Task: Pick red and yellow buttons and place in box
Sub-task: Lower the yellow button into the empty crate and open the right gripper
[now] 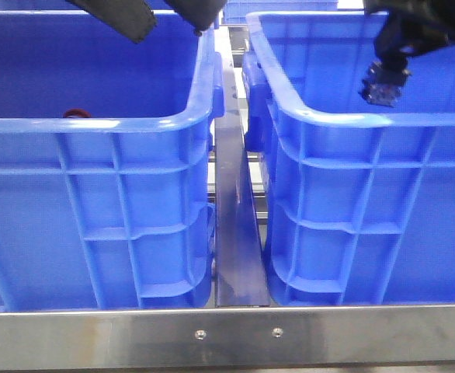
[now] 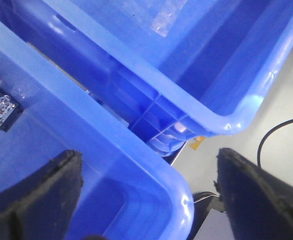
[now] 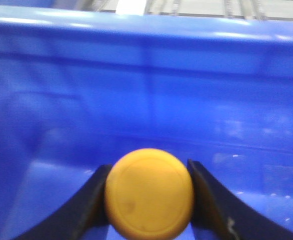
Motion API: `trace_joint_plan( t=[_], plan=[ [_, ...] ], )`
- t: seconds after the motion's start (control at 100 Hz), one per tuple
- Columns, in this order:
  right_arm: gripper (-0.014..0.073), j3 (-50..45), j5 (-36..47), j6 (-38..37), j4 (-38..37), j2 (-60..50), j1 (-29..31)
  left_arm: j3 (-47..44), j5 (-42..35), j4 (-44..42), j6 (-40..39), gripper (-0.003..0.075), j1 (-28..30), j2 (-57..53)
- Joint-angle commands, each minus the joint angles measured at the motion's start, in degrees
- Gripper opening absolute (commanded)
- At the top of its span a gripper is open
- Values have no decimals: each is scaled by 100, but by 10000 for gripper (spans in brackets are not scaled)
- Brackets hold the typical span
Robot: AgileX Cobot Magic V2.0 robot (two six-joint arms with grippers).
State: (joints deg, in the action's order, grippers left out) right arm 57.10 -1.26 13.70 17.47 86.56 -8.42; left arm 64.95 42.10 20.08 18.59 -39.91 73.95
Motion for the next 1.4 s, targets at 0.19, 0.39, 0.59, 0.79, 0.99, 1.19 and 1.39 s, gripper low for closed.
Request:
trace_joint_plan(
  t=[0.19,0.39,0.59,0.79,0.99,1.19,1.39],
  plan=[
    [159,159,1681,77,27,609,66,151,-236,154,11,525,-31,-173],
    [159,159,2040,105,-64,1063,66,151,-223,154,11,525,-31,-173],
    [204,159,1972,110,-64,1184,66,151,-219,154,11,525,-31,-173],
    [526,159,1977,110,-64,1184,66,151,-219,154,11,525,-31,-173],
    [572,159,1998,110,-64,1001,66,151,-166,154,11,525,-31,-173],
    [568,148,1742,110,-64,592,66,151,-152,154,11,525,-31,-173],
    [566,136,624,110,-64,82,66,151,-126,165,11,525,-31,-184]
  ],
)
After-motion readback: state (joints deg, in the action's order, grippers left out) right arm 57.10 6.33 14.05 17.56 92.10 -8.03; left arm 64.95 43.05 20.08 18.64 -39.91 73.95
